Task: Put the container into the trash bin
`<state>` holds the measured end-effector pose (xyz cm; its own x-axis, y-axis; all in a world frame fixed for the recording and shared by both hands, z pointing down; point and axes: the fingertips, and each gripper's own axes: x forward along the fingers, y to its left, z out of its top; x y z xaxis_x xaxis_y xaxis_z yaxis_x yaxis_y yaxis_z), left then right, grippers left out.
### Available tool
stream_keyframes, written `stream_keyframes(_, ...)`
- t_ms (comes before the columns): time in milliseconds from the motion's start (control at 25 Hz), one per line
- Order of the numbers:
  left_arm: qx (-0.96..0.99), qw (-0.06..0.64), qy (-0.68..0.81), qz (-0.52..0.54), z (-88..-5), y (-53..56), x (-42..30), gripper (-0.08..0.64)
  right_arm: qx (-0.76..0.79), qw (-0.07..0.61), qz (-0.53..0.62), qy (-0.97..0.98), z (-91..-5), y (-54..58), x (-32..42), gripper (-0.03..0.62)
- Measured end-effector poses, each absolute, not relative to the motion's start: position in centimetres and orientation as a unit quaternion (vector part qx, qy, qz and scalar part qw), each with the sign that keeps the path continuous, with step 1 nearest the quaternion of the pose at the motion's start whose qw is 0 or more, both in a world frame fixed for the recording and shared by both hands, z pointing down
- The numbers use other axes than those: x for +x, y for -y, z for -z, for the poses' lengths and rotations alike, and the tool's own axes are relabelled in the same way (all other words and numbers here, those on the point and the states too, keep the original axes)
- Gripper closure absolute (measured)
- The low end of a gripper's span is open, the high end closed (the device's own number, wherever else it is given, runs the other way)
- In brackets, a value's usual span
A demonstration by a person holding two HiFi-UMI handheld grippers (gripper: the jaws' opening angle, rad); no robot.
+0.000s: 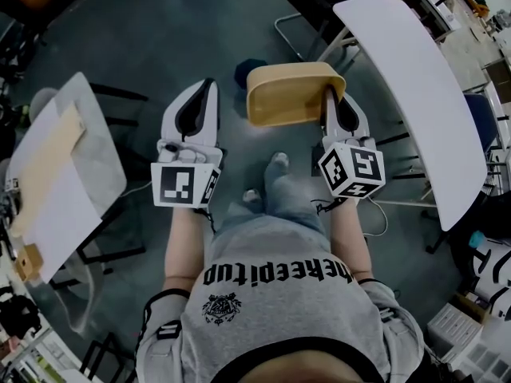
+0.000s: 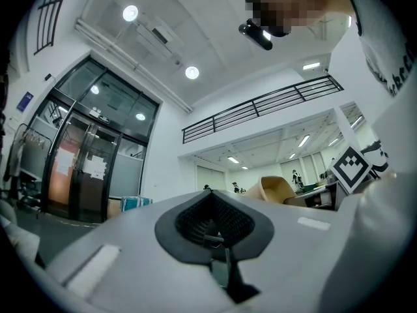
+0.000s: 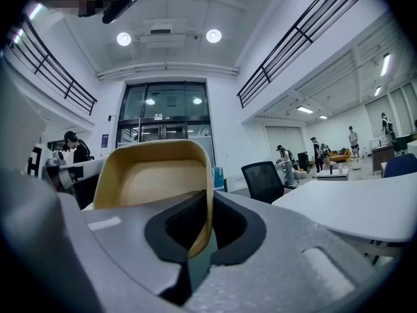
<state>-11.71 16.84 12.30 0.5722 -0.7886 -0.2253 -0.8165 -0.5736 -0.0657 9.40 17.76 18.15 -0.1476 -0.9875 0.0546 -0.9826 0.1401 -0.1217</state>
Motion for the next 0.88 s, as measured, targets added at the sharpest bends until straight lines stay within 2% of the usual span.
stream_keyframes(880,-0.863,0.079,-0.492,-0.083,-11.8,-3.2,-6.9,0.541,-0.625,0.014,0.077,-0.777,-17.9,-1.6,14.6,0.584)
